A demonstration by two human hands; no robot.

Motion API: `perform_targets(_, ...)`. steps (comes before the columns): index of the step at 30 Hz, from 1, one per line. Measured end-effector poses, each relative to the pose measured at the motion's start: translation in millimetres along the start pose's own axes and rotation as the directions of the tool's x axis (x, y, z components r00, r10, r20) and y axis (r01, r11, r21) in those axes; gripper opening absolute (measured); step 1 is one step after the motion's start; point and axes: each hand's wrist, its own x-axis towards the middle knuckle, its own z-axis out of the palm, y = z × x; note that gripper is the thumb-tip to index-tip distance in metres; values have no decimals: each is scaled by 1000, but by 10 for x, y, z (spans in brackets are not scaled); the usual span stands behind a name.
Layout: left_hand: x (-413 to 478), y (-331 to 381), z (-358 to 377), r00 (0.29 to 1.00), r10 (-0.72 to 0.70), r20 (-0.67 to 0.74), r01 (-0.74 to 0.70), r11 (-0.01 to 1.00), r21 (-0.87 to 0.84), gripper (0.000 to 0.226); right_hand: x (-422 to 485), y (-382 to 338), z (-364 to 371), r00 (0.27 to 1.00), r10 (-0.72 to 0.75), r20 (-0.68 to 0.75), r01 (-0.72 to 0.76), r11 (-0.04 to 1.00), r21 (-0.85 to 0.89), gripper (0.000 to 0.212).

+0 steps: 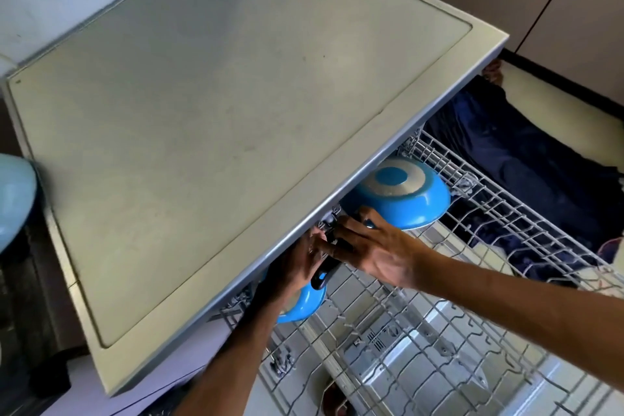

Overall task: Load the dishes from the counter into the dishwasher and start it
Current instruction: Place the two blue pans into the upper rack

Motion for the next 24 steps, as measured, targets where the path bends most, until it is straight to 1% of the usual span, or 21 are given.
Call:
perform_targets(1, 5, 25, -38, 1000, 14, 8, -14, 1000, -3, 7, 14, -20, 55, 1000, -28, 12, 28, 1000, 14, 87)
perform_targets(2, -6, 40, -53, 1000, -9, 8, 9, 1000, -5, 10, 42, -24, 90, 998, -30, 58, 27, 999, 47, 87)
perform_targets(4, -37, 58, -80, 999, -43, 9, 43, 999, -18, 15, 84, -38, 155, 994, -37, 102, 27, 996, 90, 90)
perform_targets(5, -55, 61, -84, 999, -43, 17, 43, 999, -18, 16, 88, -65, 184, 996, -40, 79, 35, 997, 76, 92)
perform_targets(8, -142, 38, -79, 1000, -25, -5, 25, 999, 39, 17, 88, -148, 236, 987, 9, 163, -9, 1000, 2, 93)
perform_targets(10, -208, 32, -79, 999, -23, -39, 26, 996, 88, 18, 77, -203, 262, 985, 19, 174, -12, 999, -40, 87)
perform_targets(11, -251, 34, -80, 998, -36, -42, 41, 993, 108, 20, 75, -234, 259, 983, 48, 179, -39, 998, -53, 81)
perform_targets(13, -353, 66, -78, 999, -3, -52, 11, 989, 151, 26, 75, -354, 302, 986, 100, 130, -93, 994, -54, 60)
perform_targets(14, -394, 51, -39, 996, 55, -74, -39, 978, 203, 31, 91, -422, 338, 984, 140, 114, -136, 990, -37, 51)
perform_targets(15, -435, 36, 4, 990, 101, -98, -73, 964, 254, 37, 108, -476, 346, 972, 193, 134, -192, 981, -23, 46)
perform_targets(16, -478, 39, 48, 989, 92, -112, -58, 959, 277, 44, 124, -517, 379, 963, 236, 128, -237, 972, -13, 43)
perform_targets(17, -518, 60, 81, 996, 30, -87, -4, 957, 291, 51, 135, -525, 411, 957, 264, 116, -266, 964, -3, 42)
perform_targets(18, -534, 55, 125, 998, -32, -57, 47, 953, 300, 54, 134, -510, 458, 955, 285, 82, -286, 958, 4, 42)
perform_targets(19, -527, 38, 155, 997, -69, -43, 79, 943, 323, 52, 132, -465, 472, 951, 303, 63, -305, 952, 21, 41)
perform_targets(21, -494, 23, 200, 999, -18, -49, 36, 915, 401, 46, 119, -352, 529, 949, 315, 4, -315, 948, 48, 41)
perform_targets(22, -470, 24, 209, 997, 13, -72, 20, 897, 442, 46, 125, -297, 554, 952, 305, -18, -303, 951, 64, 41)
perform_targets(24, -414, 13, 185, 987, 42, -156, 44, 859, 510, 48, 179, -207, 562, 956, 293, -16, -289, 950, 118, 39)
